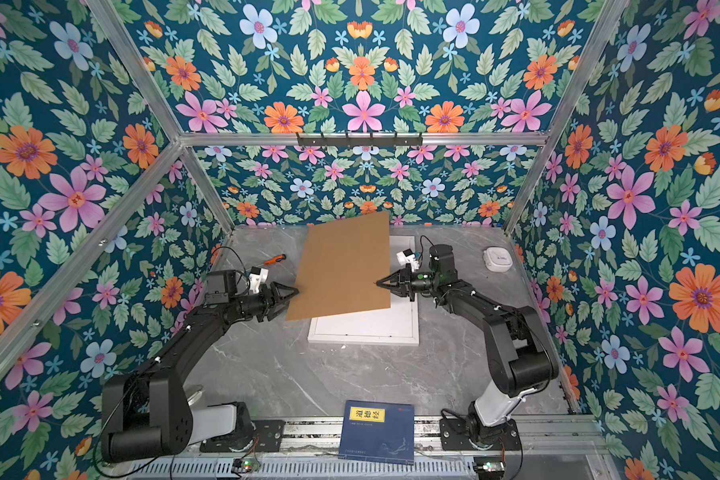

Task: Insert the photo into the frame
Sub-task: 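Slide the brown backing farther from the robot with both grippers to align it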

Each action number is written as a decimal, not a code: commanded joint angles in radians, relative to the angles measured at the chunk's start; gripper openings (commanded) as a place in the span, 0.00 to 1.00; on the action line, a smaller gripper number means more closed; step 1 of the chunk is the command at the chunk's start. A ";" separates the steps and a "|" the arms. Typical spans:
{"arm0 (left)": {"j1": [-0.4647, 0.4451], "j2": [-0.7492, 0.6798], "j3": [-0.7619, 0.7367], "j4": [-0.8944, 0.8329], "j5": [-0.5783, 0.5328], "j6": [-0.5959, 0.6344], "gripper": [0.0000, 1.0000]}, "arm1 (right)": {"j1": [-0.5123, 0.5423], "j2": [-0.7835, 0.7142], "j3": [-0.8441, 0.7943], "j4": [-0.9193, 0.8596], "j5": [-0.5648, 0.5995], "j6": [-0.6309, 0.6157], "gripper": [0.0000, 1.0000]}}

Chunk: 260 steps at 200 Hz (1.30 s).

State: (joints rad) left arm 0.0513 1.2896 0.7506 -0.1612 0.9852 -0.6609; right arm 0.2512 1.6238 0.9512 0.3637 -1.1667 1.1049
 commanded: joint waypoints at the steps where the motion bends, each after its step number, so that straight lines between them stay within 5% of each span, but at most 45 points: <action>1: 0.002 0.007 0.009 0.041 0.057 -0.017 0.68 | -0.005 -0.034 0.009 0.037 -0.015 -0.026 0.00; 121: -0.015 0.024 -0.091 0.446 0.153 -0.319 0.38 | -0.028 -0.100 -0.064 0.022 -0.045 -0.027 0.00; 260: -0.178 0.202 -0.152 0.670 0.031 -0.392 0.12 | -0.114 -0.094 -0.242 -0.084 -0.090 -0.174 0.00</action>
State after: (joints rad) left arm -0.1112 1.4734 0.5953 0.4252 0.9913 -1.0679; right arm 0.1413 1.4994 0.7277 0.2504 -1.1919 1.0203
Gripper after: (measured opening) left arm 0.134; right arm 0.051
